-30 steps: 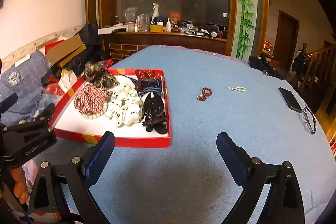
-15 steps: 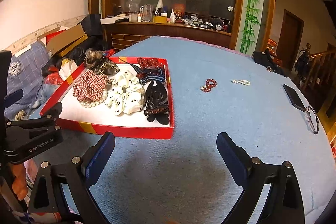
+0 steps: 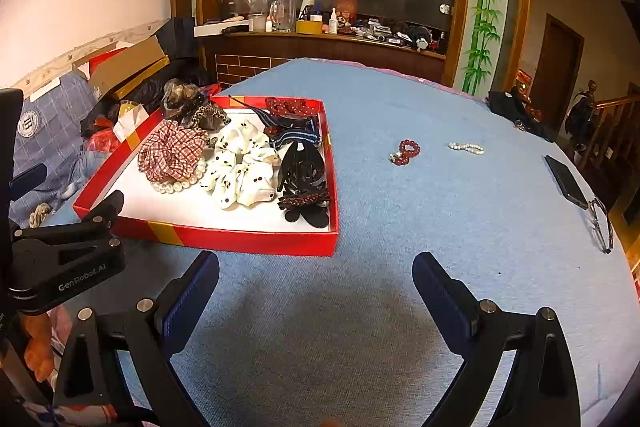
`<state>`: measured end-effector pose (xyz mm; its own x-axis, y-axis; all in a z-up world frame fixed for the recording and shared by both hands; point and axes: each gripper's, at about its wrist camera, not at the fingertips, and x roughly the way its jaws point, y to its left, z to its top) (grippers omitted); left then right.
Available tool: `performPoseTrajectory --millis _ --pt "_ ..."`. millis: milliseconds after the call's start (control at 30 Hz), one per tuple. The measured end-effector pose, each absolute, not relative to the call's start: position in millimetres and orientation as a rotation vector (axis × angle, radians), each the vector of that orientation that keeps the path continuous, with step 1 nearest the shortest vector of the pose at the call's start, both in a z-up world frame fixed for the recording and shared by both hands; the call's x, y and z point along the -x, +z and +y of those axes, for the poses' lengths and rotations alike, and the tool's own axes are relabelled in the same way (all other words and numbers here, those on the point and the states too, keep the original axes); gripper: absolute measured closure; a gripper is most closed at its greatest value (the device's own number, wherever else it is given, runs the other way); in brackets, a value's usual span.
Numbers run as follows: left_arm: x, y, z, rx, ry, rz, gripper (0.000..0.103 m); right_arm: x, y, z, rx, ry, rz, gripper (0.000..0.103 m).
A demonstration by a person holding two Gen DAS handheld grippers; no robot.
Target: Organize jewelry
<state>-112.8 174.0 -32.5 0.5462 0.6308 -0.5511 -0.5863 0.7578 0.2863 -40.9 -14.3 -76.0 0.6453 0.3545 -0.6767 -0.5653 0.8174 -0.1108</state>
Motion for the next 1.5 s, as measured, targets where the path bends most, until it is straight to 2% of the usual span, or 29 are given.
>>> performPoseTrajectory --millis 1500 --pt "108.2 -41.0 169.7 -0.086 0.715 0.699 0.000 39.8 -82.3 -14.2 0.323 0.534 0.720 0.003"
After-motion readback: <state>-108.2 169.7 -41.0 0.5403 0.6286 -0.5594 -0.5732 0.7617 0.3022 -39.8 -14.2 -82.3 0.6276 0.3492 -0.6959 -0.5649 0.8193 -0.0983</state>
